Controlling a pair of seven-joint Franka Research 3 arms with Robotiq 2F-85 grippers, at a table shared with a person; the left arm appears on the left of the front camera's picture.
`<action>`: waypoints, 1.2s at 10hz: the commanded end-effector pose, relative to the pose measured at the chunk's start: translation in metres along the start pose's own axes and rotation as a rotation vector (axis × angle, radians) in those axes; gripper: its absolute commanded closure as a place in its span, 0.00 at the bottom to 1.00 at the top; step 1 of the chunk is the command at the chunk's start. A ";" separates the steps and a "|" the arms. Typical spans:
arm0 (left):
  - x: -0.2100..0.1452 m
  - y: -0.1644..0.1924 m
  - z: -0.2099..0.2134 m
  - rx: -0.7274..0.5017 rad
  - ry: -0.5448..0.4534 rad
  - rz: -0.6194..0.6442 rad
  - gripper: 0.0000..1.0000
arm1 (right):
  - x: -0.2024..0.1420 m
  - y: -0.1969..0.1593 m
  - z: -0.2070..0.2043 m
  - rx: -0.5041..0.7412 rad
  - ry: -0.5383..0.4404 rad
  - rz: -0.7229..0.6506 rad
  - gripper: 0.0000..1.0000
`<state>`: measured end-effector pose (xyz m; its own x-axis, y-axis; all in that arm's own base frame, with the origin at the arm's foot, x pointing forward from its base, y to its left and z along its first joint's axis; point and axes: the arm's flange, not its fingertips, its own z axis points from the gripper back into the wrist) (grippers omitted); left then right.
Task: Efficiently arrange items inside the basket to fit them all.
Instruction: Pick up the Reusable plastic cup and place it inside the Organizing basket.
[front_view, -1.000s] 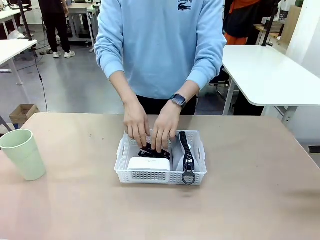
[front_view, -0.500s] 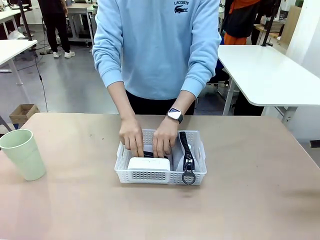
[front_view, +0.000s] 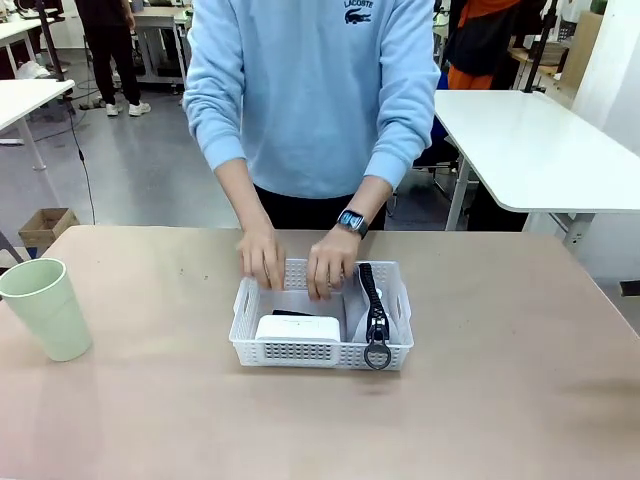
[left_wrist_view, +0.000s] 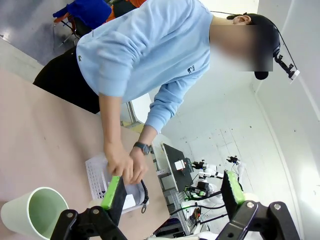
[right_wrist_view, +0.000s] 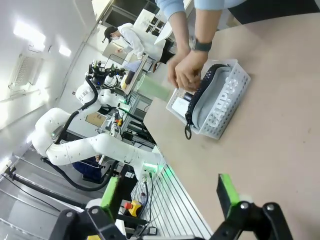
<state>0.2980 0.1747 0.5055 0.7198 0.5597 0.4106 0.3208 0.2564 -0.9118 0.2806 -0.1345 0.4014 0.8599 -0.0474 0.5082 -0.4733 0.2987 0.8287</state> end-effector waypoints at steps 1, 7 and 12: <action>0.000 0.000 0.000 0.000 0.000 0.000 0.00 | -0.001 0.002 0.000 0.009 -0.005 0.010 0.00; 0.026 -0.007 -0.055 -0.174 0.133 -0.840 0.00 | -0.001 0.002 0.000 0.009 -0.005 0.010 0.00; 0.039 -0.007 -0.044 -0.156 0.067 -0.976 0.00 | -0.001 0.002 0.000 0.009 -0.005 0.010 0.00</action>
<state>0.3536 0.1689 0.5221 0.0436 0.0720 0.9965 0.8345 0.5457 -0.0759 0.2806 -0.1339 0.4009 0.8611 -0.0461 0.5063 -0.4720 0.2977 0.8298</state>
